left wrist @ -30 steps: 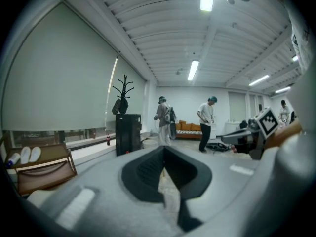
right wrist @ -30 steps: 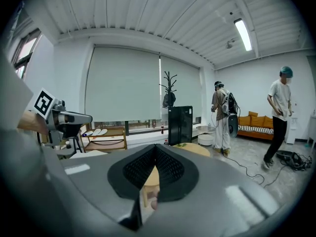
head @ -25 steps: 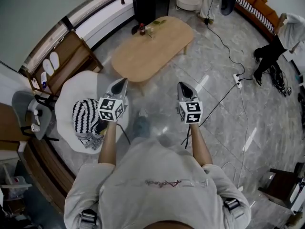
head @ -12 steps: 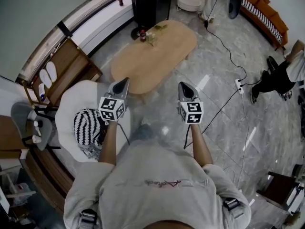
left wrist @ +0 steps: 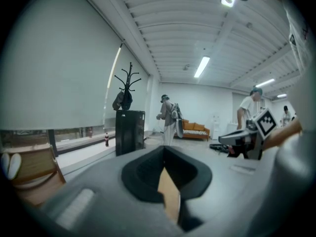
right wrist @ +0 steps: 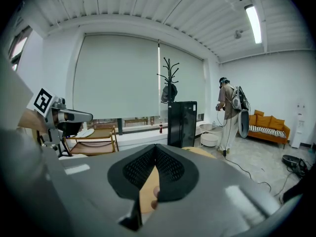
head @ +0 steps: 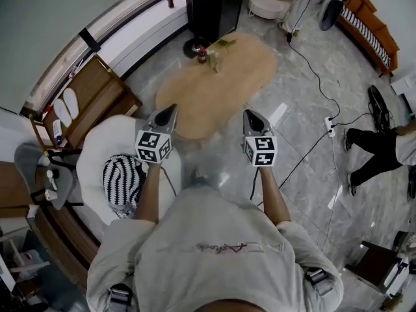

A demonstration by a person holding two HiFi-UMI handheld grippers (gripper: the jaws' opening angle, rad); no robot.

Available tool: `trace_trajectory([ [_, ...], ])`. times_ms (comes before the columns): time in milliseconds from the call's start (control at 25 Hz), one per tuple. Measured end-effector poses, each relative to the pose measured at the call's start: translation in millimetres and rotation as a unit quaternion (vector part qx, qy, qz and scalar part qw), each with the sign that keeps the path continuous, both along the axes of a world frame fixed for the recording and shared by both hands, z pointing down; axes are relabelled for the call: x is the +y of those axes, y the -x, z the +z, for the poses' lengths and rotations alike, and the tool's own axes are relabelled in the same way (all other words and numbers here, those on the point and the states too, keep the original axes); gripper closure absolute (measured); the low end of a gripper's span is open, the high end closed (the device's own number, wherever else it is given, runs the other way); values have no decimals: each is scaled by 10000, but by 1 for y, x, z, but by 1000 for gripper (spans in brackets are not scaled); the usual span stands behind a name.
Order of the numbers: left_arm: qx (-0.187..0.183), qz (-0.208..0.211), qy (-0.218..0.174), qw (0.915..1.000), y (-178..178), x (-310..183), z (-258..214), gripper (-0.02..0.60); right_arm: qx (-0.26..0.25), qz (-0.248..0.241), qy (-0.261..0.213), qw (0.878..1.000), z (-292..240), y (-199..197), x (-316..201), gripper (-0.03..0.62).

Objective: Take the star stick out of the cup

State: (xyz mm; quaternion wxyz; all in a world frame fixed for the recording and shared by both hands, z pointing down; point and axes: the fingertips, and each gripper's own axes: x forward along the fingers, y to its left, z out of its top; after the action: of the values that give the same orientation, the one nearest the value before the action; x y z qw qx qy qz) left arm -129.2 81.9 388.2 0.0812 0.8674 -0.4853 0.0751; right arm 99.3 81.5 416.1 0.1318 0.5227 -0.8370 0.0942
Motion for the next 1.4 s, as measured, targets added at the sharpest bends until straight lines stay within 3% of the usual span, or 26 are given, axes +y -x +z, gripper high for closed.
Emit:
trace_trajectory([
  [640,52,255,-86,9996,35,-107,-3,581,62,149,-61,9999,-3,44,-99,589],
  [1400,117,467,-64,9988,42,-115,4,581,90,351,10,9993,5,53,-98,589],
])
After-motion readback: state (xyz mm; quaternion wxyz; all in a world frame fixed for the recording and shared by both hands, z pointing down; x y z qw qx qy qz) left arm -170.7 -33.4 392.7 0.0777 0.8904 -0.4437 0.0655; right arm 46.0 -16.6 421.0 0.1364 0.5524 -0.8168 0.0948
